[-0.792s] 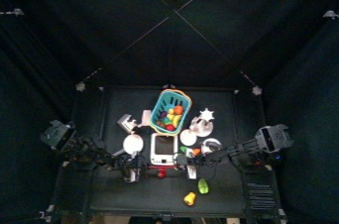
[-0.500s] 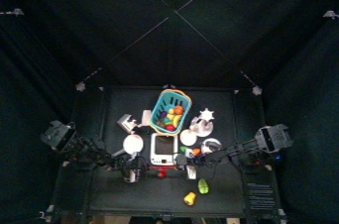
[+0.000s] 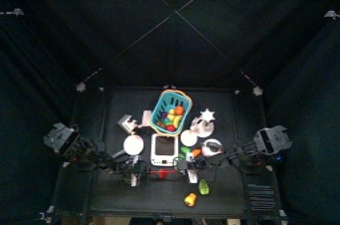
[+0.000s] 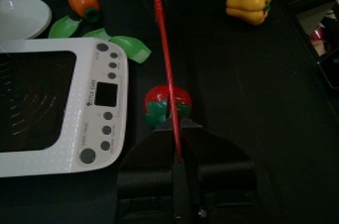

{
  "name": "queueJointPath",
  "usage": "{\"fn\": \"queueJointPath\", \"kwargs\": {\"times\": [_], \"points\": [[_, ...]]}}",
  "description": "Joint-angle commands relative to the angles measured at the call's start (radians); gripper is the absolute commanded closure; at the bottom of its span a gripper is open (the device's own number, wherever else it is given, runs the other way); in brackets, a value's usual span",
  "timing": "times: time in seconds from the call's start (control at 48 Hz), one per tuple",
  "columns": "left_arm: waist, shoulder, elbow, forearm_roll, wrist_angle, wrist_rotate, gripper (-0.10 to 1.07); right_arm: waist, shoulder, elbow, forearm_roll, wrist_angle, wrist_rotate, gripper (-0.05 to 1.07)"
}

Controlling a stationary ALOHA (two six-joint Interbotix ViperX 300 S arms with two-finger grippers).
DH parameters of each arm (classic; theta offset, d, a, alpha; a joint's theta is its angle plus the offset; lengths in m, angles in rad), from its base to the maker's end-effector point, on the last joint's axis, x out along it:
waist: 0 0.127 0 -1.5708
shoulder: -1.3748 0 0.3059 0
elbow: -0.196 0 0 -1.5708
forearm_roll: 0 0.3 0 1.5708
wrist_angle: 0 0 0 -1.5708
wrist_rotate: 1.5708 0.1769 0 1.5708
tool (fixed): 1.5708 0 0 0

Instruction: Cut strawberry

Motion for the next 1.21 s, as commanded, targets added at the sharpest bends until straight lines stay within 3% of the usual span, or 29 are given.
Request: {"fn": "queueJointPath", "kwargs": {"times": [0.0,0.292,0.5,1.188], "points": [[0.006,-0.006,-0.031,0.003,-0.005,0.005,0.6,0.011,-0.011,-0.04,0.0,0.014,-0.003,0.71],[0.006,0.018,-0.038,0.002,-0.002,0.005,0.6,0.014,0.015,-0.086,0.0,0.098,-0.002,0.72],[0.006,0.048,-0.048,0.003,0.002,0.006,0.61,0.021,0.031,-0.11,0.011,0.152,-0.003,0.83],[0.009,0.083,-0.061,-0.002,0.035,0.005,0.61,0.015,0.072,-0.109,0.012,0.129,-0.005,0.87]]}}
